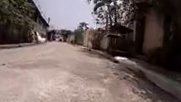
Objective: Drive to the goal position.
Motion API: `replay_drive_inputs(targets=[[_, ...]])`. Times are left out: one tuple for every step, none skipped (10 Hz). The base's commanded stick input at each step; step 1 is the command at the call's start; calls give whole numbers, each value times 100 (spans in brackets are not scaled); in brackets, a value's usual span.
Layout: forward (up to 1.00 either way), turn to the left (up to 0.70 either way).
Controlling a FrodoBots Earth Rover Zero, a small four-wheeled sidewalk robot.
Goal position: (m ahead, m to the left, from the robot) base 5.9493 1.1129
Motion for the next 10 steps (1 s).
replay_drive_inputs(targets=[[100, 0], [100, 0], [100, 0], [100, 8], [100, 40], [100, 40], [100, 40], [100, 40], [100, 35], [100, 28]])
